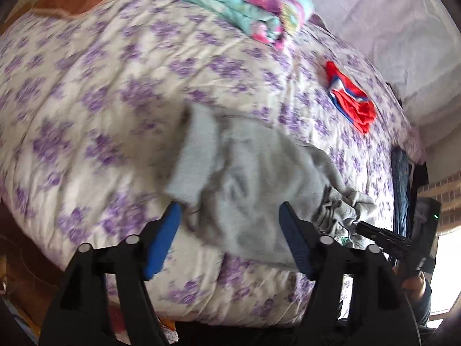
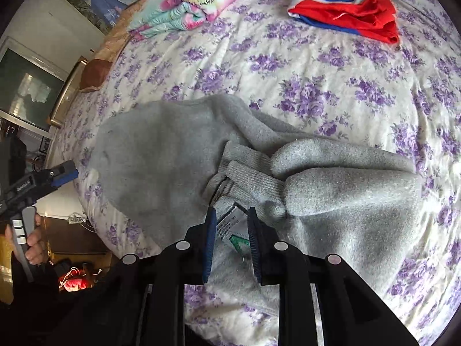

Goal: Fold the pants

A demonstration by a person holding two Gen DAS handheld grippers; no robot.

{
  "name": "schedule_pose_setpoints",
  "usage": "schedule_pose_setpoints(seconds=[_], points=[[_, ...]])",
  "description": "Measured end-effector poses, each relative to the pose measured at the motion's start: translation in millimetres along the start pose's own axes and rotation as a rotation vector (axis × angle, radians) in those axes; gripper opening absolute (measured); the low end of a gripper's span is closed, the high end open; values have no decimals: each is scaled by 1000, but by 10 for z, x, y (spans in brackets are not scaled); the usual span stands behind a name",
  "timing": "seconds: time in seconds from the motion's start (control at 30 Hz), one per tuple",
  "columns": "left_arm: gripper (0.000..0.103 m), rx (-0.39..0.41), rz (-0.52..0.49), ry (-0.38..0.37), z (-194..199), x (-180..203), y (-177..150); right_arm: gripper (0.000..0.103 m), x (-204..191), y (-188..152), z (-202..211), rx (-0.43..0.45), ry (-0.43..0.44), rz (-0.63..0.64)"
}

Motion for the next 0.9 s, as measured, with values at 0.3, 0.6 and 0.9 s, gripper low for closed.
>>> schedule_pose_setpoints(seconds=[0.3,0.6,0.9], points=[[69,-144,192,-211,-745,-267,-78,24,137,-419,308,10,-25,-37],[33,-129,76,-205,-1033,130,517,24,263,-656,383,23,-51,-97],[30,95,-193,-51,-364,744,240,26,-7,-502,278,5,-30,4]])
Point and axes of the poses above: each gripper's, at about its wrist camera, not at the fingertips, and z roughly against the way its jaws point, x to its right, y to its top, the point moved 7 cm from there along -z, roughly the way its jaws point, and after that the axes turned 10 degrees about -x, right-handed, at the moved point
